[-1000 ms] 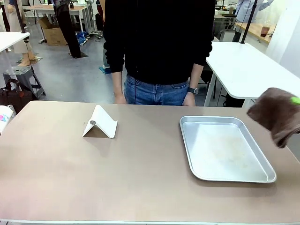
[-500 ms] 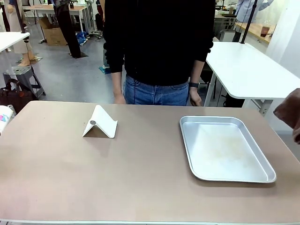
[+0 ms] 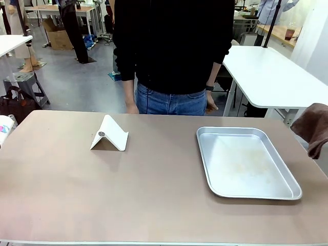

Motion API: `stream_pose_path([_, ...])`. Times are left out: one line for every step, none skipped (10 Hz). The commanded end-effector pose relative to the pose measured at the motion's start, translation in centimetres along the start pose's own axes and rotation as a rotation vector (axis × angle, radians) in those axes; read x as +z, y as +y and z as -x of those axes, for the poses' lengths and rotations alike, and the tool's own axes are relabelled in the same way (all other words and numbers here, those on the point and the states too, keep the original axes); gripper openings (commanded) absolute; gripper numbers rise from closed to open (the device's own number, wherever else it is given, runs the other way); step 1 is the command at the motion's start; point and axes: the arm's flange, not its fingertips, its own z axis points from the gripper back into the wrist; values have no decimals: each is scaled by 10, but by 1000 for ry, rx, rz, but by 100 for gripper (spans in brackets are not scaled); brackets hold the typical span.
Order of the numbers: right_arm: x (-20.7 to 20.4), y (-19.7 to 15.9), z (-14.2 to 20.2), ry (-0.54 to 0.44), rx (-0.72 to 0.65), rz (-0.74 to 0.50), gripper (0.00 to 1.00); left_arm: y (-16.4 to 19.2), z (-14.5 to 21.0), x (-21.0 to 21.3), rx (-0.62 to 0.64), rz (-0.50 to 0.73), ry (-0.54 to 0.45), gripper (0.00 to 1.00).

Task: Clean the surface of the table.
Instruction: Clean the area not pointed to by the person.

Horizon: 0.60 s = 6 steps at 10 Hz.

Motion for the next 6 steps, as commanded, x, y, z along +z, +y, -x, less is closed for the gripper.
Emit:
stream_pose_path([5, 4, 3, -8, -10, -13, 7, -4, 4, -2, -11, 14, -8, 22])
stream_pose_path([5, 4, 3, -8, -10, -13, 7, -4, 4, -2, -11, 14, -8, 22])
stream_pose_path([5, 4, 3, -8, -10, -13, 7, -4, 4, -2, -11, 14, -8, 22])
stream_pose_path([5, 4, 3, -8, -10, -13, 7, -4, 4, -2, -11, 14, -8, 22])
stream_pose_path([5, 4, 3, -8, -10, -13, 7, -4, 4, -2, -11, 14, -8, 22])
stream_pose_path([5, 4, 3, -8, -10, -13, 7, -4, 4, -2, -11, 14, -8, 22])
